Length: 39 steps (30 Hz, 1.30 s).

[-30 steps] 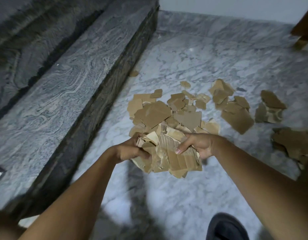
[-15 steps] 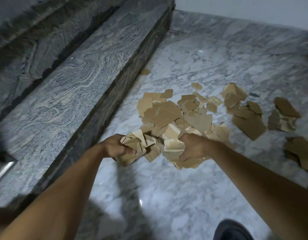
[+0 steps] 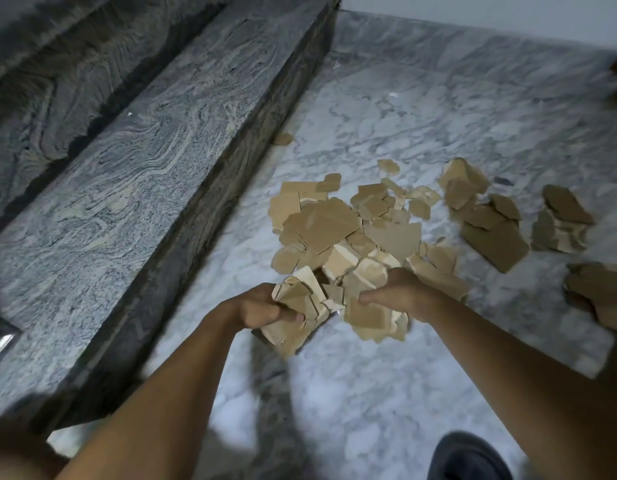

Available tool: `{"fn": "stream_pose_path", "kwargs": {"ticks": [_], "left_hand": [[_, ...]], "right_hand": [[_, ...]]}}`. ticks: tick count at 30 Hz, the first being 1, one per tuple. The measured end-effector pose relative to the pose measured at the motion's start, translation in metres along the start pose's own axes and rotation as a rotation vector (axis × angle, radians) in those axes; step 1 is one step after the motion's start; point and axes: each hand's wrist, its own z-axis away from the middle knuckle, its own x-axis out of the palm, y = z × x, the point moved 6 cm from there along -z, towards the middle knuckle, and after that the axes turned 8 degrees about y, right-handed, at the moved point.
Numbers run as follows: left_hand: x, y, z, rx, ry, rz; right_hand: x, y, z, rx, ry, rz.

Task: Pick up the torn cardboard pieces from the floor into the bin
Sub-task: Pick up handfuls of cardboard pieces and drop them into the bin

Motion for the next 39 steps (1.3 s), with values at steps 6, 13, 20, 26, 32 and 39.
{"fn": "stream_pose_path", "kwargs": {"ticks": [6,13,20,26,32,39], "left_hand": [[0.005,0.016,0.011,-0.106,-0.221,0.533],[0.003,0.024,0.016,-0.094,-0.313,0.566],[0.013,0.029,0.025,-0.155,-0.339,0.477],[0.01,0.013,0.036,-0.205,-0.319,0.173],[-0.028,-0.025,0.02,-0.187,-0.024,-0.417],[0.011,0.002,-0.022,0.038,0.211,-0.635]], "right_hand": [[0.001,-0.005,0.0,0.077,-0.105,-0.824],[-0.002,-0.034,0.02,0.008,-0.264,-1.02],[0.03,-0.027,-0.004,0.067,-0.344,-0.858],[0.021,-0.003,-0.024,-0.005,-0.039,-0.513],[-0.021,-0.033,0.011,-0.483,0.253,0.248],[0.026,-0.025,0.033,-0.695,0.262,0.634]]}}
